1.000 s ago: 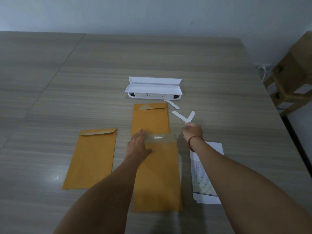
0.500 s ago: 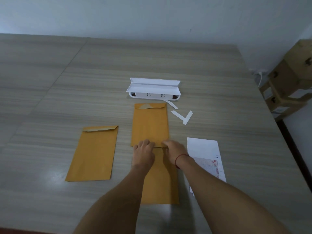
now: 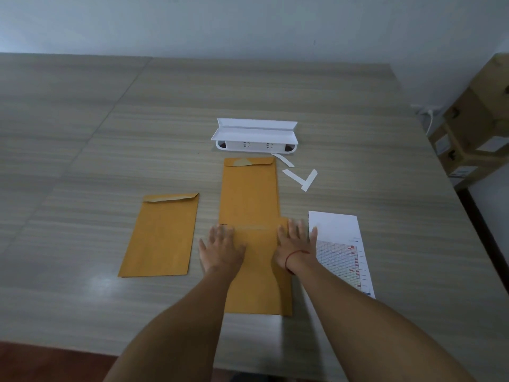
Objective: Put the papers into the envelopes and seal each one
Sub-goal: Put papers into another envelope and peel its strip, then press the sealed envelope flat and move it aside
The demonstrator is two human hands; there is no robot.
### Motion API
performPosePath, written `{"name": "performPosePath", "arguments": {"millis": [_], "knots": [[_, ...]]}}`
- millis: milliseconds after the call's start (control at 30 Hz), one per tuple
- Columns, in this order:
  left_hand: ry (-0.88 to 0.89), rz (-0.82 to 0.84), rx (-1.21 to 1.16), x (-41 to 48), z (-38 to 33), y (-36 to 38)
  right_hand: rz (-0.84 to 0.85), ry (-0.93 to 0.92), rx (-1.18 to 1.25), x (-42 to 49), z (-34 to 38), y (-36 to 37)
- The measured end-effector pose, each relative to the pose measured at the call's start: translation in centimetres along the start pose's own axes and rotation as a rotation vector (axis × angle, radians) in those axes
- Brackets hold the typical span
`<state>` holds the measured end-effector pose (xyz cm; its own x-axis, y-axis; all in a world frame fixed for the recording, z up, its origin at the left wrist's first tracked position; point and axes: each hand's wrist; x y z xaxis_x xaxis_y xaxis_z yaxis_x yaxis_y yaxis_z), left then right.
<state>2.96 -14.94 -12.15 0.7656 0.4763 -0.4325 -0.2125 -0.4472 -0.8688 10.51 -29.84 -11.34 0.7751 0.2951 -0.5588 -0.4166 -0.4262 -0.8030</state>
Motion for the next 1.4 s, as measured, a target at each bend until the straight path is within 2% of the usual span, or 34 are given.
{"name": "performPosePath", "arguments": {"millis": [100,200,333,433,533,700,900,1100,1267,1400], "knots": [[-0.038,-0.049,0.006,-0.2,0.5,-0.8,-0.078,0.073,0.123,-0.1,-0.2,-0.2],[-0.065,-0.129,-0.118,-0.6,0.5,-1.3,-0.198,0.154,0.322,-0.5,-0.2,-0.8],[-0.238,-0.066,-0.531,-0.7,-0.6,-1.5,-0.022,0.316,0.807,-0.1,0.8,-1.4],[-0.361,-0.025,-0.74,-0.4,-0.6,-1.2,0.069,0.387,0.976,0.3,1.0,-1.4],[-0.351,-0.024,-0.822,0.2,-0.4,-1.7,0.064,0.336,1.106,0.4,0.8,-1.6],[-0.249,-0.126,-0.872,2.0,-1.4,-5.5,-0.145,0.296,1.23,2.4,1.2,-5.5],[-0.152,-0.179,-0.824,8.0,-2.6,-10.6,-0.28,0.289,1.201,7.3,1.1,-10.6],[-0.096,-0.162,-0.639,14.7,-3.8,-11.3,-0.394,0.274,0.975,13.5,1.9,-12.3],[-0.039,-0.041,-0.4,17.9,-4.2,-9.5,-0.172,0.143,0.578,15.7,1.7,-12.0],[-0.032,0.026,-0.329,18.5,-4.0,-8.6,-0.142,0.153,0.438,15.8,2.4,-11.1]]}}
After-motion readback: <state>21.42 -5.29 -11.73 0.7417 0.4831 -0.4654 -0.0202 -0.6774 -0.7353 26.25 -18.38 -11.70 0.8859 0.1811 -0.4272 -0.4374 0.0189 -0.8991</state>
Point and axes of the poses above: each hand's wrist, its own x-axis towards the middle knuckle, its own y-axis out of the palm, z = x × y, and after that the axes turned 11 degrees about -x, right-handed
